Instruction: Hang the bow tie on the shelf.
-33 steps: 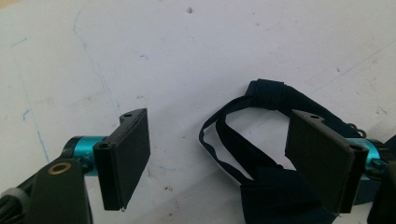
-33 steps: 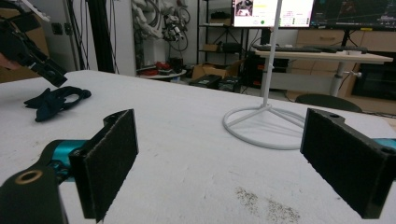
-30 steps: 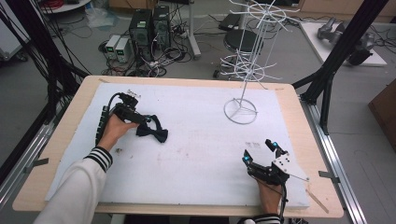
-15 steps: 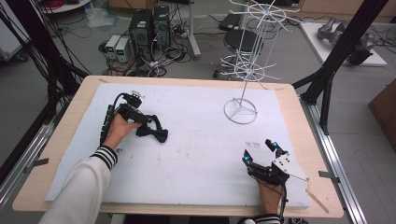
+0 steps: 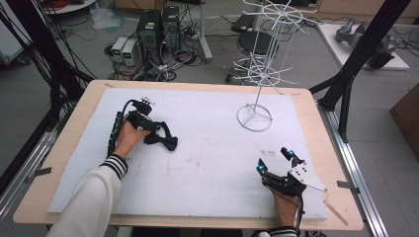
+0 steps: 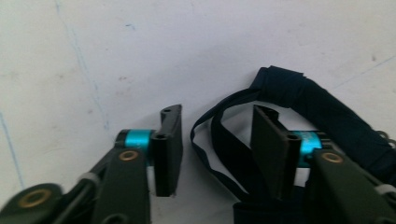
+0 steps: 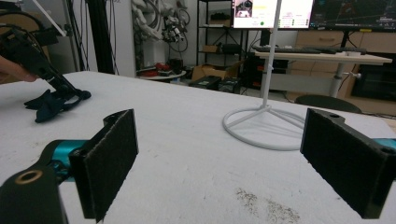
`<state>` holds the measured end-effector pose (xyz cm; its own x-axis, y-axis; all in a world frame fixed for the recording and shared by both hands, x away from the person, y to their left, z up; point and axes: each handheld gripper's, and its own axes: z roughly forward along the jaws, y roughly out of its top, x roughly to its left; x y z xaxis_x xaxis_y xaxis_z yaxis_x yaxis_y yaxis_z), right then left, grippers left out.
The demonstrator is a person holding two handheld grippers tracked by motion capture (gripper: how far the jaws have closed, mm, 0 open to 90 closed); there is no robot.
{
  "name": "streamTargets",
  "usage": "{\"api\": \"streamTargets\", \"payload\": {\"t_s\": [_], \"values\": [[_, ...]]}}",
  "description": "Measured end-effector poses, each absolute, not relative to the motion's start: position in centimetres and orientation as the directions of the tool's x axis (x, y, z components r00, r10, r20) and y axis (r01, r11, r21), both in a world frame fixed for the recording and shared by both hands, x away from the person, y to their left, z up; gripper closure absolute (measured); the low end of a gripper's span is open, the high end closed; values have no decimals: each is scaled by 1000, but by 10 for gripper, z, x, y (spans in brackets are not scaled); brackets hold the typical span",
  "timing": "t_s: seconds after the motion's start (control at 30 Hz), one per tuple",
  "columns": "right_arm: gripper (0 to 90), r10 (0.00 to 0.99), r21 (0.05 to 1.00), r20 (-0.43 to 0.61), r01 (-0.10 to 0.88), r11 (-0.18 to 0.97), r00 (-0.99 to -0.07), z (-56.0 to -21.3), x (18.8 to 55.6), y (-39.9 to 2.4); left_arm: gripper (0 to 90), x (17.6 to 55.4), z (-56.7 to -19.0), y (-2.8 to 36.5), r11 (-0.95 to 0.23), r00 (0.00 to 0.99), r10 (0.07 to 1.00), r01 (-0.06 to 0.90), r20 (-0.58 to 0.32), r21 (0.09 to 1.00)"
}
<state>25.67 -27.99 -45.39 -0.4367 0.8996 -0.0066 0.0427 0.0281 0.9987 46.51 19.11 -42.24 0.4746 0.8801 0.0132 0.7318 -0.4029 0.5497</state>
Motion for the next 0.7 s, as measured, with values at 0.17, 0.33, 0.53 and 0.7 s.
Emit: {"api": "streamTargets", "payload": {"t_s": [0.17,0.33,0.53,0.7], "values": [[103,900,999,-4,43,26,-436,-454,256,-280,665,465,-422,192,-399,475,880,732,6,552],[103,900,999,-3,43,24,-436,-454,256,-280,795,464,-421,193,-409,485,875,731,7,546],[103,900,999,-3,42,24,-435,-454,256,-280,868,461,-420,193,-423,499,867,715,18,556],[103,901,999,-5,39,24,-434,-454,256,-280,871,458,-417,194,-421,515,857,692,6,586]]}}
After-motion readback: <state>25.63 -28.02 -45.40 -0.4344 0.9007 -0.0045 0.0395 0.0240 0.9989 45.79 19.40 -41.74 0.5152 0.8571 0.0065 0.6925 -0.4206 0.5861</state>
